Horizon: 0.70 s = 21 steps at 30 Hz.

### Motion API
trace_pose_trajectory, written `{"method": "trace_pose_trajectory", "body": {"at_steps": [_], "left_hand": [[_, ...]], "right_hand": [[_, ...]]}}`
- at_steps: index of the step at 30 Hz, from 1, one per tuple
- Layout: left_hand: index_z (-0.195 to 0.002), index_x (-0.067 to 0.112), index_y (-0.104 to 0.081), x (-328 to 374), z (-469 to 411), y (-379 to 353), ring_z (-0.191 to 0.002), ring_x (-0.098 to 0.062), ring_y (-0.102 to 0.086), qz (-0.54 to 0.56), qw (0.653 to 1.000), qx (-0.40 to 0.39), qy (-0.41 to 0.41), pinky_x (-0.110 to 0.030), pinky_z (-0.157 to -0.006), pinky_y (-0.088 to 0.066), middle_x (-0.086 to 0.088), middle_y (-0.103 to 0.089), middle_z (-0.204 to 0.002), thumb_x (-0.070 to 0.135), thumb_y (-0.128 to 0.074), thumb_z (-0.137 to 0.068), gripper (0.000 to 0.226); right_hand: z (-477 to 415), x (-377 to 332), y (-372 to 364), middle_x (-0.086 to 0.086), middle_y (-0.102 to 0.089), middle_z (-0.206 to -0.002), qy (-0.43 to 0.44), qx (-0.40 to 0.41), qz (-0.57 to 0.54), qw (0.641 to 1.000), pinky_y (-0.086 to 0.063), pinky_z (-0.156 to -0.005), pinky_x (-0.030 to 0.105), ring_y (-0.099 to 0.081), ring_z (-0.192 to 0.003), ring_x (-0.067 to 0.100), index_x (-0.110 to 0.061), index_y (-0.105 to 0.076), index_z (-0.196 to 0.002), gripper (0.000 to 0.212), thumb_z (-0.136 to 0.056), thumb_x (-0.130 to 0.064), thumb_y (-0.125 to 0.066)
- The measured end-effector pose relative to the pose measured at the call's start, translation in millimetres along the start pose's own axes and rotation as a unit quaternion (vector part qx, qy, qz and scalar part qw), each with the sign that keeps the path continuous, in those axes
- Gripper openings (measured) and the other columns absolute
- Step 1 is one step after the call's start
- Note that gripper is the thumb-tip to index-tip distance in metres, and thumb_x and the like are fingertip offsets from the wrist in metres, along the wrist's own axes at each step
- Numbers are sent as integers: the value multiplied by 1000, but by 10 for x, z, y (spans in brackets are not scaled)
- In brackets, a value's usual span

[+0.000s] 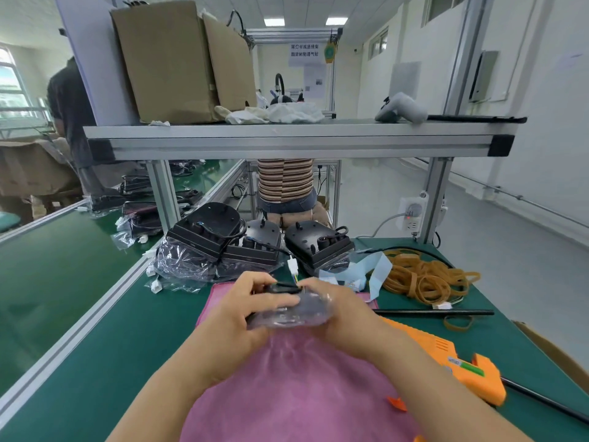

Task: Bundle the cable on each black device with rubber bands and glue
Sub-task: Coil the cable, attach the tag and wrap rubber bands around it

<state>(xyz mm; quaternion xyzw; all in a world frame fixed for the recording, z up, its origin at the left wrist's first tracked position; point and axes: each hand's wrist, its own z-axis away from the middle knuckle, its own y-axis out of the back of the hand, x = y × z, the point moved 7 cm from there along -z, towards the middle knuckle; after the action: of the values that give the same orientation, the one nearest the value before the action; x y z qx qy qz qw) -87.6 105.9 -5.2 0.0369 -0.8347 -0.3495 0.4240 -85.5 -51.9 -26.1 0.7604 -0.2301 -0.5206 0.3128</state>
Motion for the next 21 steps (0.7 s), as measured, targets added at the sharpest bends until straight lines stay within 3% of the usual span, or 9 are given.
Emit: {"method": "trace_pose_trajectory", "body": {"at_steps": [3,6,8,10,14,17,20,21], "left_hand": [[-114,24,-74,6,105,-108,-123,-1,-48,-22,998,15,-58,-16,-102,-40,2,-51,-129,-6,-73,-80,45],[-110,25,-77,-60,234,-189,-126,-3,-46,-27,994,46,-92,-22,-104,-41,0,-51,-130,-12,-72,-76,50],[-107,31,-77,-137,305,-237,-129,-9,-48,-16,995,47,-91,-28,-104,-44,1,-50,-132,-13,-72,-74,55],[-105,37,-76,-206,364,-285,-129,-12,-49,1,996,34,-84,-31,-100,-48,6,-49,-133,-11,-73,-73,58],[-100,42,-75,-278,462,-414,-127,-9,-49,-6,998,9,-58,-37,-92,-54,7,-47,-133,4,-76,-74,46],[-95,39,-75,-261,531,-476,-121,-4,-51,-40,995,3,-88,-33,-88,-55,5,-50,-130,18,-82,-71,32],[-81,36,-77,-304,595,-515,-115,-2,-55,-32,998,-33,-49,-27,-92,-50,27,-45,-128,39,-82,-71,12],[-80,38,-76,-324,619,-522,-111,0,-56,-21,999,-43,-23,-25,-90,-49,30,-45,-127,48,-81,-70,15]], "right_hand": [[11,87,-121,-13,-64,-104,0,-11,84,996,-52,-83,38,-59,-93,6,-34,-54,-113,40,-79,-47,-70],[82,165,-240,-13,-56,-119,30,-38,123,991,-47,-88,30,-53,-106,7,-32,-50,-122,48,-81,-36,-75],[125,202,-285,-15,-48,-126,41,-54,165,984,-40,-84,24,-45,-111,5,-32,-44,-127,55,-82,-30,-75],[143,173,-275,-14,-47,-124,49,-54,177,981,-38,-79,26,-44,-109,5,-32,-45,-123,46,-85,-29,-70],[108,148,-235,-3,-61,-116,23,-56,172,983,-46,-87,34,-54,-105,17,-24,-61,-112,33,-83,-10,-67],[118,236,-177,-1,-64,-115,-45,-44,177,982,-48,-89,34,-58,-107,21,-23,-66,-106,37,-82,1,-53],[229,332,-51,-2,-63,-114,-103,-1,190,976,-48,-86,32,-57,-105,21,-25,-65,-104,31,-84,-5,-51],[292,363,15,-3,-63,-112,-123,20,186,975,-48,-83,31,-58,-102,20,-26,-63,-101,27,-84,-8,-52]]}}
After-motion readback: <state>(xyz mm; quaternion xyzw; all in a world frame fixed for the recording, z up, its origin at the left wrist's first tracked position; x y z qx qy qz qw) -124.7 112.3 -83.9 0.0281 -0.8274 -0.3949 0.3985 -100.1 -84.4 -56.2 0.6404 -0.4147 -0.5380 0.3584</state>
